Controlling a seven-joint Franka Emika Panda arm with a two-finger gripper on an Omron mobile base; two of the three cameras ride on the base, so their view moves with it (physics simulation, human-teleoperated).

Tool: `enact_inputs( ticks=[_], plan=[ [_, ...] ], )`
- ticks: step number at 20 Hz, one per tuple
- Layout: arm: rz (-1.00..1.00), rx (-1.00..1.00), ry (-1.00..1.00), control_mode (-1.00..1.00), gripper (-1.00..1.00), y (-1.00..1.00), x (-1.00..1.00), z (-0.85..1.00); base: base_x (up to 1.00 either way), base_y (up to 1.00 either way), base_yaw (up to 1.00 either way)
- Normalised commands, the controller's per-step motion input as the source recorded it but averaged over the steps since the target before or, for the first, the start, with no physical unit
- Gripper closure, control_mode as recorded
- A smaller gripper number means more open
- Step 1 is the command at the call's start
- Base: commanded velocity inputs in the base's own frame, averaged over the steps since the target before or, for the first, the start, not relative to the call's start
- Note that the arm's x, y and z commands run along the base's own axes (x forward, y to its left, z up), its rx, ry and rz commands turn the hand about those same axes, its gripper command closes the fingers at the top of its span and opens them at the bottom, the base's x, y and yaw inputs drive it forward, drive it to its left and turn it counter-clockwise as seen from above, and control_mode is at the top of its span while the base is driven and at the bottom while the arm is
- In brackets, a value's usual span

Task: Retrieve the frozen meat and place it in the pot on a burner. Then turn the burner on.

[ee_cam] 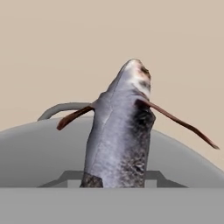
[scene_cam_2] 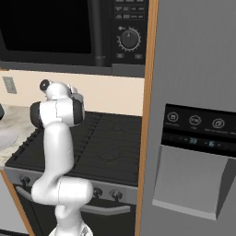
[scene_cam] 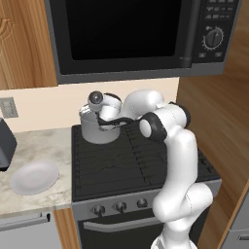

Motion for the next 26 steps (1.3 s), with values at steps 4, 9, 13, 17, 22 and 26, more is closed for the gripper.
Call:
enact_inputs(
  ticks=[4,9,13,17,22,26],
  plan=[
    [0.0,0.0,0.0,-1.0,1.0,0.02,0.04,-0.21,0.0,0.0,0.0],
    [0.0,0.0,0.0,-1.0,-1.0,0.0,0.0,-0.1,0.0,0.0,0.0],
    [-0.01,0.0,0.0,-1.0,-1.0,-0.02,0.0,-0.02,0.0,0.0,0.0],
    [0.0,0.0,0.0,-1.0,-1.0,-0.01,0.0,0.0,0.0,0.0,0.0],
    [0.0,0.0,0.0,-1.0,-1.0,0.0,0.0,0.0,0.0,0.0,0.0],
    [0.0,0.0,0.0,-1.0,-1.0,0.0,-0.19,0.0,0.0,0.0,0.0]
  ],
)
